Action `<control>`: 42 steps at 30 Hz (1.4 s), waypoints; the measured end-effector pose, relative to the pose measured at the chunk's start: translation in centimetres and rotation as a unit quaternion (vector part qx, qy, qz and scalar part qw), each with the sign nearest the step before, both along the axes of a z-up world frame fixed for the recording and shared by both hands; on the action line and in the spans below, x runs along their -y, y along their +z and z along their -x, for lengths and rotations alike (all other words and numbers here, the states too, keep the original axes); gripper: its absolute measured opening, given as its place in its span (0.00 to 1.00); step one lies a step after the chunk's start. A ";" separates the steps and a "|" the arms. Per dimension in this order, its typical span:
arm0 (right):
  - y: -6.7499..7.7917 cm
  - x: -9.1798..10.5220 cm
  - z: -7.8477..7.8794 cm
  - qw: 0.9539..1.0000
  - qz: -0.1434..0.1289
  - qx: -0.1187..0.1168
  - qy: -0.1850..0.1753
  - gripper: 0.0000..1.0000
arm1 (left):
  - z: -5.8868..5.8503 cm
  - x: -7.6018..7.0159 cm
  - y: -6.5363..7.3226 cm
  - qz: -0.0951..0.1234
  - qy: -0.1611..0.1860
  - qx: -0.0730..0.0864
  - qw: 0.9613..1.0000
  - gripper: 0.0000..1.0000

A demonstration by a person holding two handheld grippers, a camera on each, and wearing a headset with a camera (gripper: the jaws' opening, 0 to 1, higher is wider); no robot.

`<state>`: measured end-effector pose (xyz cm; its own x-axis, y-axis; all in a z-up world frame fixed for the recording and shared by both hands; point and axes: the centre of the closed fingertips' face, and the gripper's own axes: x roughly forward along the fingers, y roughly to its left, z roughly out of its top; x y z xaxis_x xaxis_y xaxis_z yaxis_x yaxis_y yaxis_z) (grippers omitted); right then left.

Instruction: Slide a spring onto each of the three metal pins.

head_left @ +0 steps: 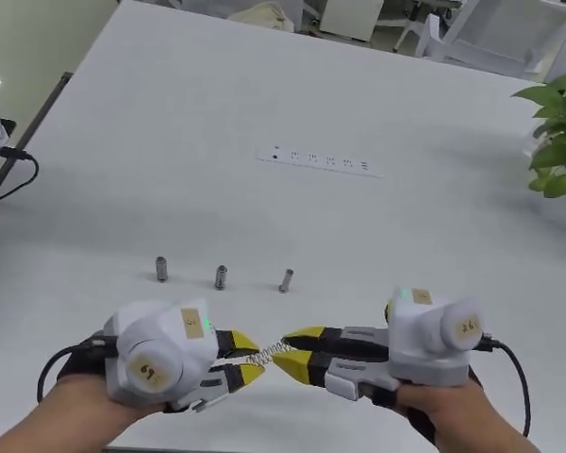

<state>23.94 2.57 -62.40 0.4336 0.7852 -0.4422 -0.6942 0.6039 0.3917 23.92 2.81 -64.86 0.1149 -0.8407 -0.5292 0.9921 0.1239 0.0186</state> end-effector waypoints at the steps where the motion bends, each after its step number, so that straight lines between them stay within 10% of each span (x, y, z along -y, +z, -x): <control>1: 0.1 -0.1 0.0 1.000 -0.001 0.001 0.002 0.15 | -0.1 0.1 0.0 0.000 0.000 0.000 1.000 0.03; 42: 0.5 -1.4 -0.2 0.996 0.065 0.043 0.053 0.10 | -0.2 0.3 -0.2 -0.015 -0.013 0.016 1.000 0.03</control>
